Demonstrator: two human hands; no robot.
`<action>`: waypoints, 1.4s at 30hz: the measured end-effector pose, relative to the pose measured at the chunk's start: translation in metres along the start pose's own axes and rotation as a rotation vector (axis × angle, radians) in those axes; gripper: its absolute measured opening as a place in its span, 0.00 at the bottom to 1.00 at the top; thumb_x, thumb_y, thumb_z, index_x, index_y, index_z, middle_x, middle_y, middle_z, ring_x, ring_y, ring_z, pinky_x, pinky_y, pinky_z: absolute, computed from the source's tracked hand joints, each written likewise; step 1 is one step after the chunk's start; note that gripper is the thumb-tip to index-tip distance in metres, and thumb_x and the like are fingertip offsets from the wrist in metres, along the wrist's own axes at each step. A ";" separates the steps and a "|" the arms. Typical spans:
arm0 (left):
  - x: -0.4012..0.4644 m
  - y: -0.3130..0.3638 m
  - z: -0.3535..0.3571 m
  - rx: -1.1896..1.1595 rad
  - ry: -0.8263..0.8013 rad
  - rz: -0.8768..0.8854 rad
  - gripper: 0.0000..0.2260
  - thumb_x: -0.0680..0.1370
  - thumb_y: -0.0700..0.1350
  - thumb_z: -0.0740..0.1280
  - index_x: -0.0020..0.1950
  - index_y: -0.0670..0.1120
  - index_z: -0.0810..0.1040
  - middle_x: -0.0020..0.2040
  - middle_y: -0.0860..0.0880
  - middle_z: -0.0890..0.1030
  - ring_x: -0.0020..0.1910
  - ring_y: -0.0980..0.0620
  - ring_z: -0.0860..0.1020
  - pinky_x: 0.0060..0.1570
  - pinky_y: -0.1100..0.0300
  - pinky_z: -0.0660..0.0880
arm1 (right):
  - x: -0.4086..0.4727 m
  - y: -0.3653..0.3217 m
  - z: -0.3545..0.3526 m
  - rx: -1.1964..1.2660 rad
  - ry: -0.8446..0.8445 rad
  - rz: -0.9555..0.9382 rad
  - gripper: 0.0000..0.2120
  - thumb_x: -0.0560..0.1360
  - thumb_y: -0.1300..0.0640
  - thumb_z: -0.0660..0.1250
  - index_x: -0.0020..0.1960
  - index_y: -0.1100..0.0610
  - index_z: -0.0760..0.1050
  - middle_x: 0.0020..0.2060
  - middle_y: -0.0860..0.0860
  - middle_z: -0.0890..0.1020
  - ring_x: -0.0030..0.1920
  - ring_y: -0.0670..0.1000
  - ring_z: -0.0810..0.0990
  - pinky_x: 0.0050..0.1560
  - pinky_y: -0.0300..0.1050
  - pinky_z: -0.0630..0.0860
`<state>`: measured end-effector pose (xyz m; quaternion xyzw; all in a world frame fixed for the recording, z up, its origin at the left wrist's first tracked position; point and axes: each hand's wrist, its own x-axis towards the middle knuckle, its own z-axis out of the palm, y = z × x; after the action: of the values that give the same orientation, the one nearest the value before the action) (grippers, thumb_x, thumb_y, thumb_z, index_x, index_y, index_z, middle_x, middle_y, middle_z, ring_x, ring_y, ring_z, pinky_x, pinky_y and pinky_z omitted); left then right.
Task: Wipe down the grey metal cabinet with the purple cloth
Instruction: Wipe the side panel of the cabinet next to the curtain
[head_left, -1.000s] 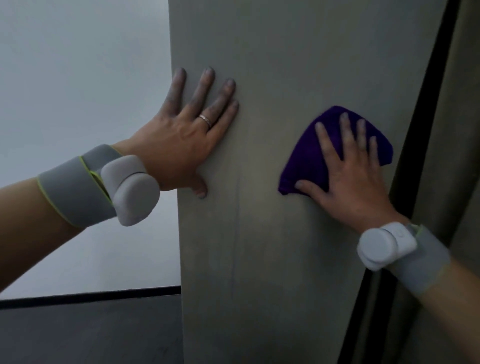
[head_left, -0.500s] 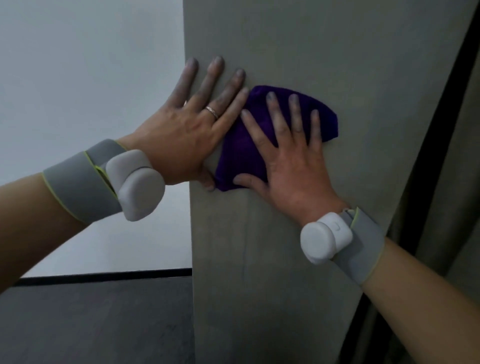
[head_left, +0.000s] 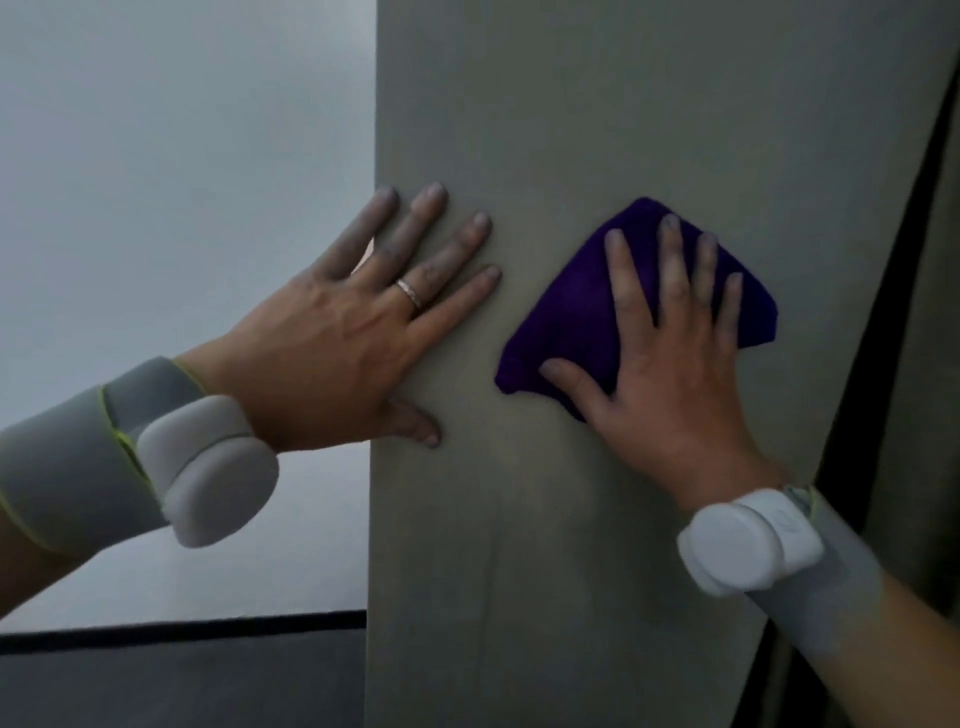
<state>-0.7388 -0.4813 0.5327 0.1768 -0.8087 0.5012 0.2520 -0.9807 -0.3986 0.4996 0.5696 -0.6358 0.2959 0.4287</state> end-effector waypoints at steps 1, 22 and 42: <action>0.009 -0.010 -0.005 0.007 0.016 -0.016 0.53 0.66 0.74 0.64 0.78 0.41 0.52 0.78 0.37 0.52 0.76 0.33 0.49 0.73 0.37 0.49 | 0.017 -0.001 -0.007 0.020 0.027 0.019 0.45 0.71 0.26 0.51 0.79 0.48 0.40 0.79 0.59 0.45 0.77 0.65 0.43 0.74 0.67 0.42; 0.223 -0.144 -0.068 0.027 0.302 0.123 0.56 0.65 0.80 0.43 0.78 0.38 0.48 0.78 0.36 0.52 0.77 0.36 0.47 0.75 0.43 0.44 | 0.205 0.031 -0.093 0.180 0.338 0.238 0.38 0.73 0.28 0.47 0.78 0.43 0.49 0.79 0.52 0.52 0.78 0.57 0.49 0.75 0.63 0.47; 0.165 -0.154 -0.066 0.150 0.043 0.410 0.57 0.59 0.82 0.41 0.79 0.48 0.44 0.79 0.41 0.44 0.76 0.34 0.42 0.70 0.32 0.40 | 0.100 -0.095 -0.067 0.455 0.041 0.875 0.40 0.76 0.37 0.61 0.79 0.47 0.44 0.79 0.52 0.49 0.78 0.52 0.50 0.75 0.48 0.51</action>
<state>-0.7747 -0.4942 0.7648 0.0162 -0.7826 0.6044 0.1480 -0.8725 -0.4047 0.6080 0.3222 -0.7261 0.5908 0.1413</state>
